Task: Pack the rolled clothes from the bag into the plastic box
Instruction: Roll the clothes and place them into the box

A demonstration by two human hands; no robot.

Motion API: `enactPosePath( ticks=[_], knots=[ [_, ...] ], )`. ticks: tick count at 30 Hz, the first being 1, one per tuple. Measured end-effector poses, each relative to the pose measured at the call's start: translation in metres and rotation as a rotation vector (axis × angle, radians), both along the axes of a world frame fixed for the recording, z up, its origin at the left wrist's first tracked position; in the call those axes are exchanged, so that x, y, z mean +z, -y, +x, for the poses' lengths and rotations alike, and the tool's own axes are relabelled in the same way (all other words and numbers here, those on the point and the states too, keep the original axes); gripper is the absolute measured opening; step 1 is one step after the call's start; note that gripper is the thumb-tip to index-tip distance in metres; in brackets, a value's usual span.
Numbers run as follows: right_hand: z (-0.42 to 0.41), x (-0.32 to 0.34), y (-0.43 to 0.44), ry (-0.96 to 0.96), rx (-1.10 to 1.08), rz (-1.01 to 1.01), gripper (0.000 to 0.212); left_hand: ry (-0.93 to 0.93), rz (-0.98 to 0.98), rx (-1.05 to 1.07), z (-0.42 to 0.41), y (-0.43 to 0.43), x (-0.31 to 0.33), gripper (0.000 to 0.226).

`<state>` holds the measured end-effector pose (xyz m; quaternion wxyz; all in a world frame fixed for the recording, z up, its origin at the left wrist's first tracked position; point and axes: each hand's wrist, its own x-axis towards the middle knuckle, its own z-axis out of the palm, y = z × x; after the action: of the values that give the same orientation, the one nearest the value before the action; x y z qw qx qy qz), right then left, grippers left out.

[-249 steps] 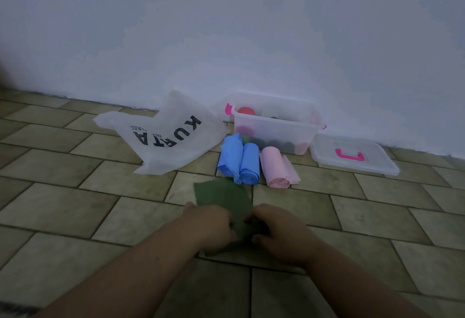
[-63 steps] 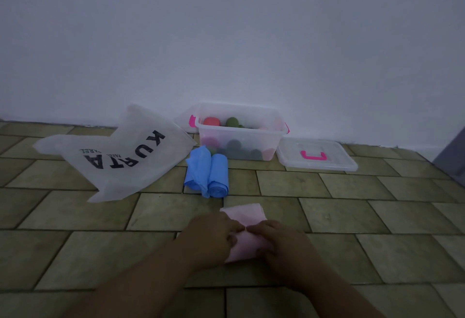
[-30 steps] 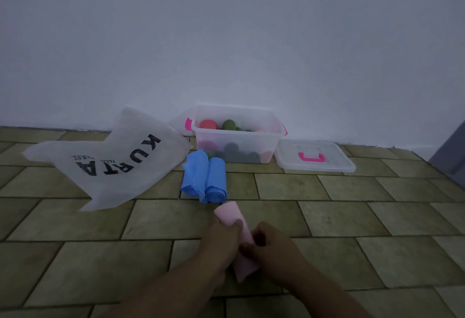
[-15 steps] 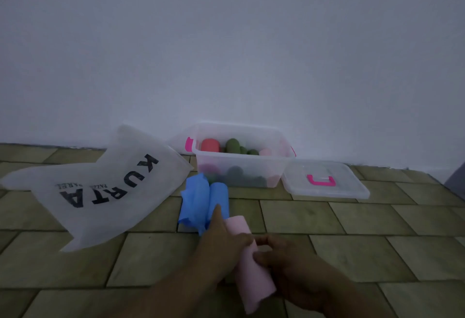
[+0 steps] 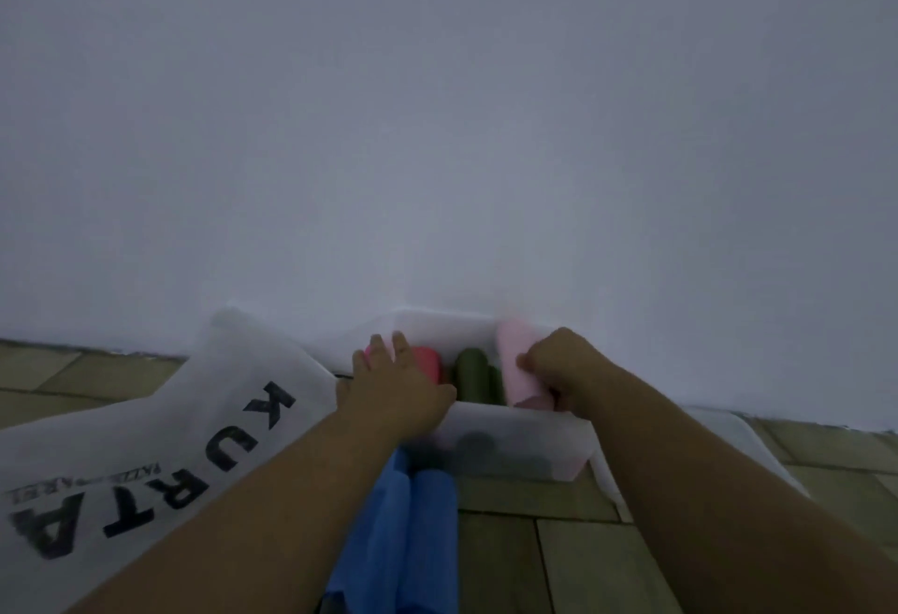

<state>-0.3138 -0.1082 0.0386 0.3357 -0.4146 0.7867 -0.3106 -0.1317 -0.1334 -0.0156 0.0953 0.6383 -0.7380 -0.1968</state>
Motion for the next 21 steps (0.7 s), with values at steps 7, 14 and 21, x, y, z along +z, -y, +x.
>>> enactPosePath(
  ticks=[7, 14, 21],
  knots=[
    [0.004, -0.013, 0.011, -0.158, 0.153, 0.207, 0.028, 0.015, 0.043, -0.041, 0.003, 0.002, 0.002, 0.102],
    [0.008, -0.026, 0.022, -0.536, 0.317, 0.257, 0.04, 0.012, 0.046, -0.043, 0.003, 0.001, 0.005, 0.101],
    [0.012, -0.032, 0.026, -0.664, 0.359, 0.259, 0.048, 0.006, 0.063, -0.04, 0.002, 0.002, 0.005, 0.101]
  ],
)
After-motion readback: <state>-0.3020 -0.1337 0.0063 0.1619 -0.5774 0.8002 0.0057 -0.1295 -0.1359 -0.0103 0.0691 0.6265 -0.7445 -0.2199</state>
